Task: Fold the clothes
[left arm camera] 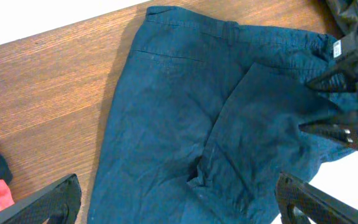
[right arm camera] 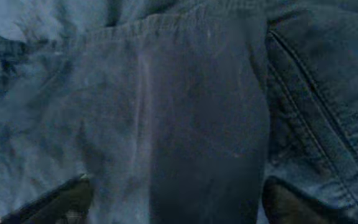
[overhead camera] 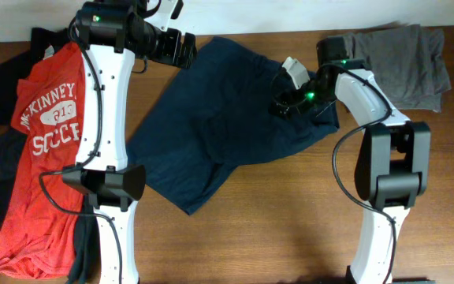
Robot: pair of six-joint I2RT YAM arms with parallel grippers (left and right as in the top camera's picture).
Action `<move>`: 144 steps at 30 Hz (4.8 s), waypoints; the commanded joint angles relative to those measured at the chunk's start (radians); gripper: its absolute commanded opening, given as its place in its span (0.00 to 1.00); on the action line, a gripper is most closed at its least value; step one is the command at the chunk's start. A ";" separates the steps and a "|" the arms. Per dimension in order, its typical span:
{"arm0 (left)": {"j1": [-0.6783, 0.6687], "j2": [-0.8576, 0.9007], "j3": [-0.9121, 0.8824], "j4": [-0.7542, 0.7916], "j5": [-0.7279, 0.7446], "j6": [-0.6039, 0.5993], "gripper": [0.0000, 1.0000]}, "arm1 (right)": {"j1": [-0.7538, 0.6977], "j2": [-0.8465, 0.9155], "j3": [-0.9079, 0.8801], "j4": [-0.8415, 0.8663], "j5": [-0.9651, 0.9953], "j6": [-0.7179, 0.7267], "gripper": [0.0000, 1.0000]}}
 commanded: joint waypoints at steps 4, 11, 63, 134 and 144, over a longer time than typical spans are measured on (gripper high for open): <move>0.001 -0.022 0.000 0.012 -0.015 0.020 0.99 | 0.009 0.005 0.022 -0.005 -0.011 0.157 0.30; 0.001 -0.022 0.000 0.034 -0.056 0.019 0.99 | 0.010 -0.055 0.186 -0.383 -0.018 0.156 0.04; -0.423 0.016 -0.542 0.303 -0.064 0.238 0.99 | -0.326 -0.489 0.320 -0.708 0.225 0.382 0.90; -0.497 -0.623 -1.100 -0.024 0.159 -0.294 0.72 | -0.321 -0.193 0.303 -0.623 0.218 0.386 0.95; -0.235 -0.612 -1.075 0.453 -0.164 -0.307 0.81 | -0.244 -0.037 0.288 -0.533 0.301 0.479 0.76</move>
